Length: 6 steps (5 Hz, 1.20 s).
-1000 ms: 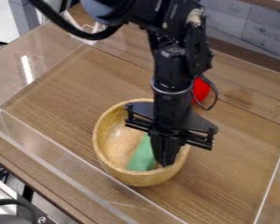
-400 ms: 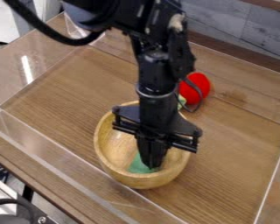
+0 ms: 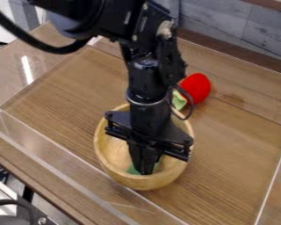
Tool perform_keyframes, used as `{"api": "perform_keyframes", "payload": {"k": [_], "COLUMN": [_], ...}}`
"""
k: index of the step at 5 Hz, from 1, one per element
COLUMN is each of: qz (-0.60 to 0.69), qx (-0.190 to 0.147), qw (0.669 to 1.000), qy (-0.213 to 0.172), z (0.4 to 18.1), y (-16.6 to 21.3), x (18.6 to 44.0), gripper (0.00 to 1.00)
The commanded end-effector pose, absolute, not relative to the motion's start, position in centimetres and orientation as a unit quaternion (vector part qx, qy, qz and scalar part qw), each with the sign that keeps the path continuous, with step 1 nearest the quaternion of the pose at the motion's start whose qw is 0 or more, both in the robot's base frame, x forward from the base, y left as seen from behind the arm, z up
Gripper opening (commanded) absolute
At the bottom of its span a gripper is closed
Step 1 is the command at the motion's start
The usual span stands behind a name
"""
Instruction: Remove the green stick from the brown bowl and put it on the table
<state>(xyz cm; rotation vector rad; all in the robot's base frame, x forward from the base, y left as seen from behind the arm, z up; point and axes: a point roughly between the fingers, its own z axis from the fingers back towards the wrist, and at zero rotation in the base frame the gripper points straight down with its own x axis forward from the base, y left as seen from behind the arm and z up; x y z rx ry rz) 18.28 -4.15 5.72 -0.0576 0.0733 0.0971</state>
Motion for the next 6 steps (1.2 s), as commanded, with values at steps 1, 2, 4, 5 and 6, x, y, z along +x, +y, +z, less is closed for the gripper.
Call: {"api": "perform_keyframes", "payload": {"k": [1,2,4,5,6], "qz": [0.037,0.028,0.041,0.063,0.09], "qx": [-0.031,-0.03,-0.032,-0.033,-0.034], "qw": [0.998,0.999,0.998,0.997,0.995], "qy": [0.027,0.03,0.03,0.028,0.024], "z": [5.5,4.9,3.9,3.2,3.7], "y": [-4.1,-4.3,-4.2,-3.7,-4.7], "x": [19.3,19.8,20.0,19.9,20.5], "gripper": [0.0,1.0,1.0,1.0,1.0]}}
